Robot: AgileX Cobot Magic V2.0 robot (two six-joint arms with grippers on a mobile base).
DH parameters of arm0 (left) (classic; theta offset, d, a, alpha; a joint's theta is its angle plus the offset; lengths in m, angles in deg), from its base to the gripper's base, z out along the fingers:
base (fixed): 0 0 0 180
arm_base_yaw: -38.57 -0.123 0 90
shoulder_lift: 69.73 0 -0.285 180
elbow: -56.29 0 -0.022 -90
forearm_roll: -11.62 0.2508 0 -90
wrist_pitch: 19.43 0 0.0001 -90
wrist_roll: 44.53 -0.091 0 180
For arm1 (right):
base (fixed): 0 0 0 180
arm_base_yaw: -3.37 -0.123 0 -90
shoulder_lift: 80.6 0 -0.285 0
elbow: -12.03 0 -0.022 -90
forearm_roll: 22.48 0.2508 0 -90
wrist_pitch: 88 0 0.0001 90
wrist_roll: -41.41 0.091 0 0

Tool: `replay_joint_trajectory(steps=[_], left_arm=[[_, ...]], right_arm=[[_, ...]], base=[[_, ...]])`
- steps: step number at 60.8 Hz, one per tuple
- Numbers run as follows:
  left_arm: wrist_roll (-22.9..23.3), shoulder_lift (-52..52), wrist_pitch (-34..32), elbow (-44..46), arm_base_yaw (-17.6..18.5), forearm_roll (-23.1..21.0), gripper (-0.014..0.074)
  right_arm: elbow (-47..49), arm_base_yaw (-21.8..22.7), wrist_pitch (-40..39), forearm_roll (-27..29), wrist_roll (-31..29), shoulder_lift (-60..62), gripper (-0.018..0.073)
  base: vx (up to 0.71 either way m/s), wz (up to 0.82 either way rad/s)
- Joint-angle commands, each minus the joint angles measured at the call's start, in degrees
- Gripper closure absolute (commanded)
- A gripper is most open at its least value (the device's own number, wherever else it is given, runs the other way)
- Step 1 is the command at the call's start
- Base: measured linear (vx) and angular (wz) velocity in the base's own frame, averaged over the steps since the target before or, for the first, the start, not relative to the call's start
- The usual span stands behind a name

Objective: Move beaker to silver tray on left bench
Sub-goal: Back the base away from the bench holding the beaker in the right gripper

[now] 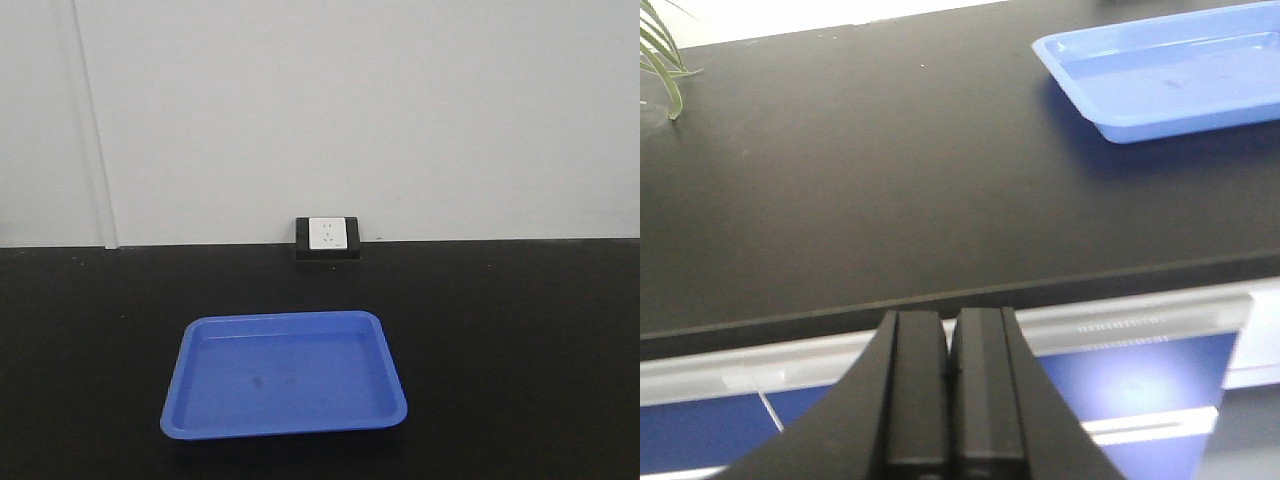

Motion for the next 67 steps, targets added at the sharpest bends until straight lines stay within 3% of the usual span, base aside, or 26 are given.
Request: replay_joint_trajectory(steps=[1, 67], left_arm=[[0.1, -0.42, -4.32, -1.14, 0.33, -0.16, 0.0595], [0.1, -0.42, -4.32, -1.14, 0.33, -0.16, 0.0595]], right_arm=[[1.89, 0.36, -4.22, -1.27, -0.33, -0.08, 0.0573], [1.89, 0.36, -4.22, -1.27, -0.33, -0.08, 0.057]], base=[[-0.2, -0.09], [-0.16, -0.01]])
